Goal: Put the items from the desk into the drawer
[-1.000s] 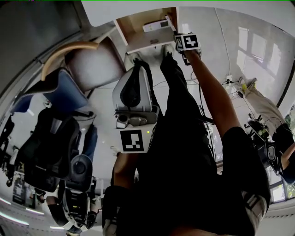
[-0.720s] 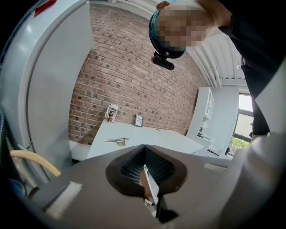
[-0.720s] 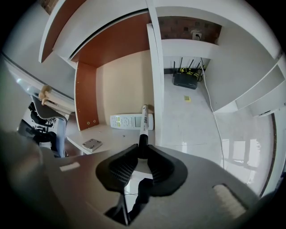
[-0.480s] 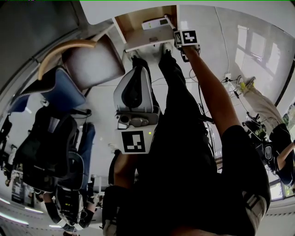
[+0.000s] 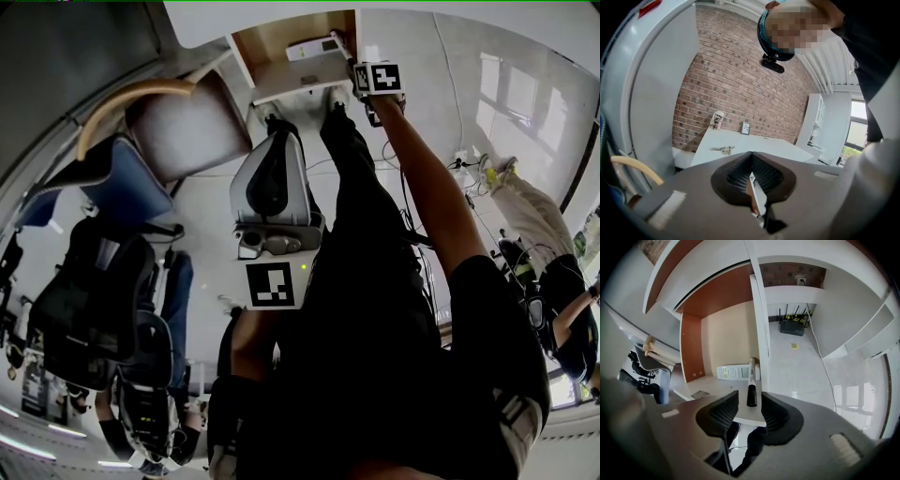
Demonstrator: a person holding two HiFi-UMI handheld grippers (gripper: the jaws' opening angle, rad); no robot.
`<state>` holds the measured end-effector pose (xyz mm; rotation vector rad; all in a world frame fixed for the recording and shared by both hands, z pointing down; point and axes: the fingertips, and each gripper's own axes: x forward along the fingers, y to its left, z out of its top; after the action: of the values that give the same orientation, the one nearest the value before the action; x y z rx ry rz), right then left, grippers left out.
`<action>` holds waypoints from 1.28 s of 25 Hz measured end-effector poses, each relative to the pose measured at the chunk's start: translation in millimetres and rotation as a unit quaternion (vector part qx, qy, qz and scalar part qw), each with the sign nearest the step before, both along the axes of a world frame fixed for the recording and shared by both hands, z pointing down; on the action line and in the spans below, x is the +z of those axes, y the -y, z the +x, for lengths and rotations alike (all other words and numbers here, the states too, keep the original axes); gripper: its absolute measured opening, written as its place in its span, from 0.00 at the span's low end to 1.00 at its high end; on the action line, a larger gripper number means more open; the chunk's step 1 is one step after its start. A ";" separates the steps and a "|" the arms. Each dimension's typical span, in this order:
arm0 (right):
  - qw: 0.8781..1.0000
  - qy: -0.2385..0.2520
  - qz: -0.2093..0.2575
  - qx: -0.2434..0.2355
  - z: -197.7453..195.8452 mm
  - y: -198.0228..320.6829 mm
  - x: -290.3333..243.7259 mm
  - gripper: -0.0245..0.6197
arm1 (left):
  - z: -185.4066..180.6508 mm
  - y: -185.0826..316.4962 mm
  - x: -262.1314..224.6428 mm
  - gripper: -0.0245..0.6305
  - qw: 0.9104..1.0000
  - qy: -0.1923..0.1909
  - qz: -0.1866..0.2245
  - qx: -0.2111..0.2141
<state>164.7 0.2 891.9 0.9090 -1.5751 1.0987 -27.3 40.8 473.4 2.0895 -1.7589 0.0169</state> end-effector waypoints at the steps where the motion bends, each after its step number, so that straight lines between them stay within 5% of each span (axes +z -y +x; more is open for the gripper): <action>1: 1.000 0.000 0.004 0.001 0.1 0.1 -3.7 0.28 | 0.2 -1.1 -1.9 0.06 1.000 0.000 0.001 0.000; 11: 0.997 0.036 0.062 0.004 -9.0 -4.4 -76.3 0.25 | -0.6 -12.0 -40.6 0.06 0.999 0.005 0.031 0.004; 22: 0.981 0.104 0.159 -0.030 -36.5 5.7 -207.2 0.05 | -10.9 -24.6 -107.6 0.06 0.996 0.026 0.081 -0.001; 26: 0.968 0.140 0.206 -0.038 -51.1 7.0 -261.7 0.04 | -12.9 -31.3 -133.2 0.06 0.995 0.033 0.097 -0.002; 32: 0.930 0.201 0.300 -0.064 -77.5 9.1 -349.3 0.04 | -22.8 -23.9 -152.8 0.06 0.993 0.035 0.114 -0.011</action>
<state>87.2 -8.9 542.6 0.9898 -2.3538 0.7393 -50.1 64.7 320.6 2.2534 -1.9027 -0.1247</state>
